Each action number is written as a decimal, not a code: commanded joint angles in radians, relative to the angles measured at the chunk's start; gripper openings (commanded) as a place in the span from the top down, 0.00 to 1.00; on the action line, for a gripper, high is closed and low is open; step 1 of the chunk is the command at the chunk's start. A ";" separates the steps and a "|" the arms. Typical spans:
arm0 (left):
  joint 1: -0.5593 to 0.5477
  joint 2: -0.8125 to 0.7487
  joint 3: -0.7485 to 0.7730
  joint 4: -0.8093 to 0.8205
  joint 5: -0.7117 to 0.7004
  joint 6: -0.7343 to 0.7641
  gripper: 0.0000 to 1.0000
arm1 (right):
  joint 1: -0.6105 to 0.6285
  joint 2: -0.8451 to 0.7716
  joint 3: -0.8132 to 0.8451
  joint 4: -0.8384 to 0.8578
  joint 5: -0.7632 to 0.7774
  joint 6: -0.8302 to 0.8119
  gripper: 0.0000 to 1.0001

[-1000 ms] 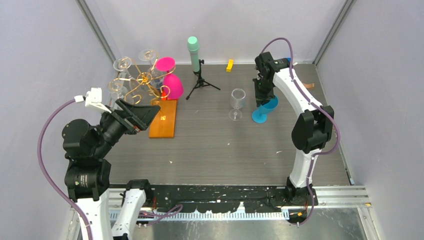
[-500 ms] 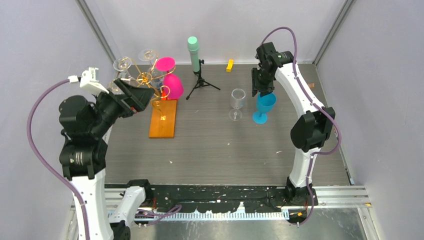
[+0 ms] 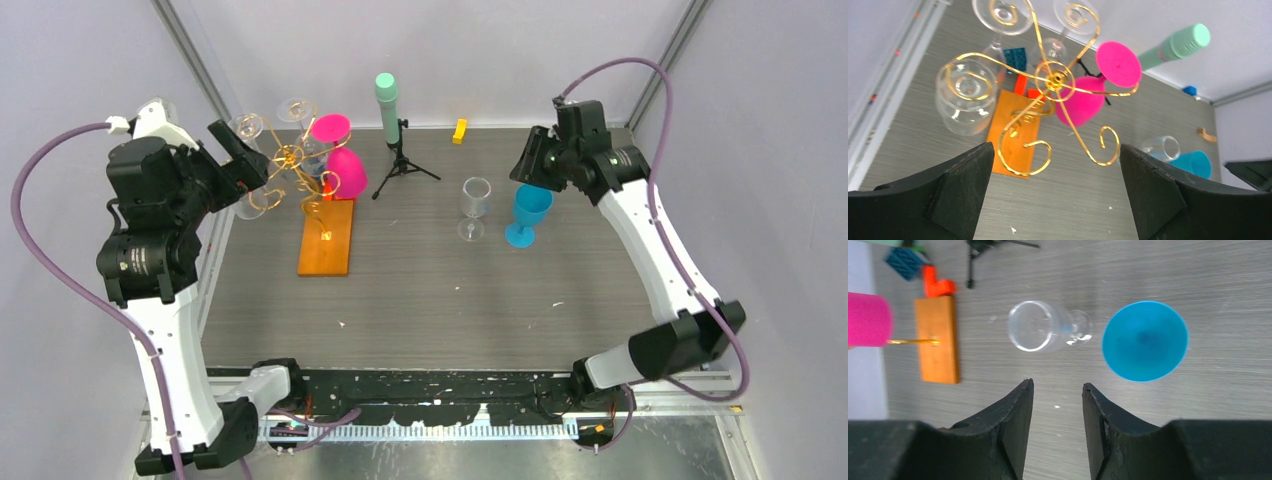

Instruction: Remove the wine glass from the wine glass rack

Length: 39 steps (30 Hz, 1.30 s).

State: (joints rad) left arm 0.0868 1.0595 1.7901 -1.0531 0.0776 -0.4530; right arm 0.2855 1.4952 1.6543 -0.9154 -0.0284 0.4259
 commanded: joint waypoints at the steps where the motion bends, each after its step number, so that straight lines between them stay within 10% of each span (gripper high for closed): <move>1: 0.077 0.038 0.024 -0.045 -0.100 0.016 0.00 | -0.002 -0.133 -0.150 0.216 -0.146 0.138 0.55; 8: 0.355 0.064 -0.077 0.018 0.190 -0.082 0.01 | -0.002 -0.272 -0.334 0.310 -0.308 0.234 0.60; 15: 0.520 0.045 -0.286 0.215 0.494 -0.271 0.28 | -0.001 -0.381 -0.578 0.566 -0.522 0.442 0.67; 39: 0.536 -0.001 -0.479 0.477 0.472 -0.458 0.50 | -0.002 -0.466 -0.724 0.520 -0.479 0.332 0.69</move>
State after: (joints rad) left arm 0.6155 1.0599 1.3178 -0.6464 0.5560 -0.8909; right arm 0.2859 1.0641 0.9195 -0.4038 -0.5175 0.7971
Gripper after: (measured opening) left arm 0.505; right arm 0.310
